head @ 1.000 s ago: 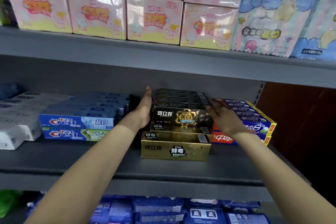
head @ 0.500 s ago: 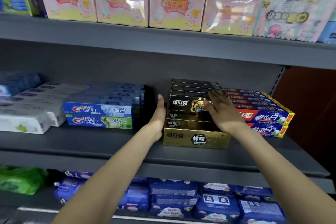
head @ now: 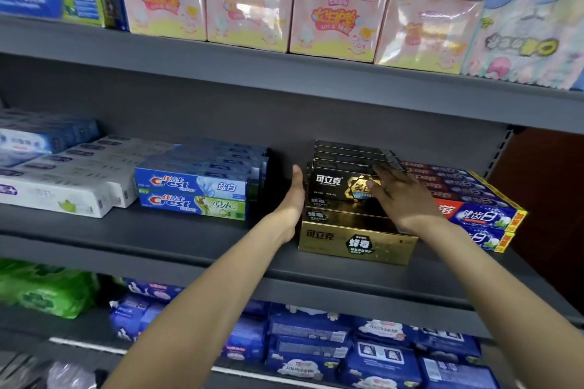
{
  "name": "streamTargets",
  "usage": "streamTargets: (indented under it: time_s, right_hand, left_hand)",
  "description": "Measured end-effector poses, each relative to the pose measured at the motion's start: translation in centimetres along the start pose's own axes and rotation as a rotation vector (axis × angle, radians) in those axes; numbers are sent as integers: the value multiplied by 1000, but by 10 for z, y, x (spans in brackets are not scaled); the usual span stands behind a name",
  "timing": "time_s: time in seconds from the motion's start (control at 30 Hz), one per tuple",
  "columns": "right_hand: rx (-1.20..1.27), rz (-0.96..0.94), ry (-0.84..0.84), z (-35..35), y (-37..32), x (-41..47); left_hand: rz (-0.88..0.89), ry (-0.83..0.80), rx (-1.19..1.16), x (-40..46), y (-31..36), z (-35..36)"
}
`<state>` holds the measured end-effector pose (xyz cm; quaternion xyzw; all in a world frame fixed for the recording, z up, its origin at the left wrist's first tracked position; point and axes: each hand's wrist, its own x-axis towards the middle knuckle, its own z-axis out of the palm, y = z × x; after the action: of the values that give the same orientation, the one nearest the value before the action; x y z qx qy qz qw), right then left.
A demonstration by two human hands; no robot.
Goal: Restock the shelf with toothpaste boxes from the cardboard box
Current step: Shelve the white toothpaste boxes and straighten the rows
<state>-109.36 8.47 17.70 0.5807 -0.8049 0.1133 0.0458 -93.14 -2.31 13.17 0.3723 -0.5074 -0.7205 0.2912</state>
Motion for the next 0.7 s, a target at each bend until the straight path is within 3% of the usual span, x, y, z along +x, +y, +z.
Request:
streamTargets:
  time_s: [0.7]
  right_hand:
    - [47, 35, -41, -12, -1, 4]
  left_hand:
    - [8, -104, 10, 15, 4, -8]
